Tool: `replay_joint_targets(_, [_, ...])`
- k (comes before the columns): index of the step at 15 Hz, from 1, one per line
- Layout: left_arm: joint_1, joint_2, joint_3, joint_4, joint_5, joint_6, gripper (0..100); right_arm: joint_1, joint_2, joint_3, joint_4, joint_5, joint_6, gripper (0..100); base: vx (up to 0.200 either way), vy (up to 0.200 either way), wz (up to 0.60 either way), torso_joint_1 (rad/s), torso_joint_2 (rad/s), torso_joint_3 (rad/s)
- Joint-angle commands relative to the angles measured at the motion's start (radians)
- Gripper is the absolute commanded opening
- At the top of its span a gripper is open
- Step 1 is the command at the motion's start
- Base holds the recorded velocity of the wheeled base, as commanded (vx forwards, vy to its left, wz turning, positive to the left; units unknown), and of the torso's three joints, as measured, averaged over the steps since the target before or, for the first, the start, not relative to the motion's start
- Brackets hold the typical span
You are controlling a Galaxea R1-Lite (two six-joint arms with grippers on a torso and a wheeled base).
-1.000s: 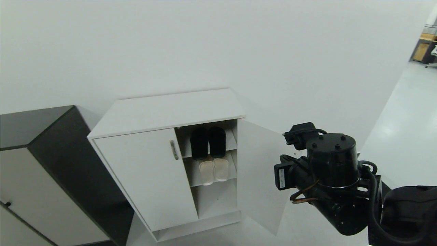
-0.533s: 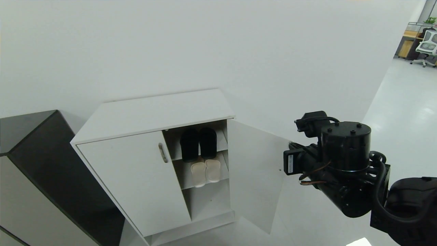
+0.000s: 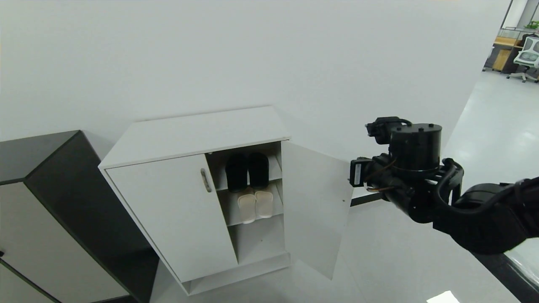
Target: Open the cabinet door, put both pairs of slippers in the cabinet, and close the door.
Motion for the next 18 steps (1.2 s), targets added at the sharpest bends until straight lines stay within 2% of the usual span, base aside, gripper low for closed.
replay_joint_targets(1, [0.000,0.000,0.000,0.000,0.000,0.000,0,-0.066,0.085,-0.126,0.072,0.061,0.044,0,0.000,0.000,0.00,0.000,0.00,0.000])
replay_joint_targets(4, [0.000,0.000,0.000,0.000,0.000,0.000,0,-0.134,0.167,-0.222,0.104,0.124,0.067,0,0.000,0.000,0.00,0.000,0.00,0.000])
replay_joint_targets(9, [0.000,0.000,0.000,0.000,0.000,-0.001,0,-0.190,0.292,-0.304,0.075,0.141,0.067,0,0.000,0.000,0.00,0.000,0.00,0.000])
replay_joint_targets(18, [0.000,0.000,0.000,0.000,0.000,-0.001,0,-0.206,0.364,-0.347,0.073,0.141,0.069,0,0.000,0.000,0.00,0.000,0.00,0.000])
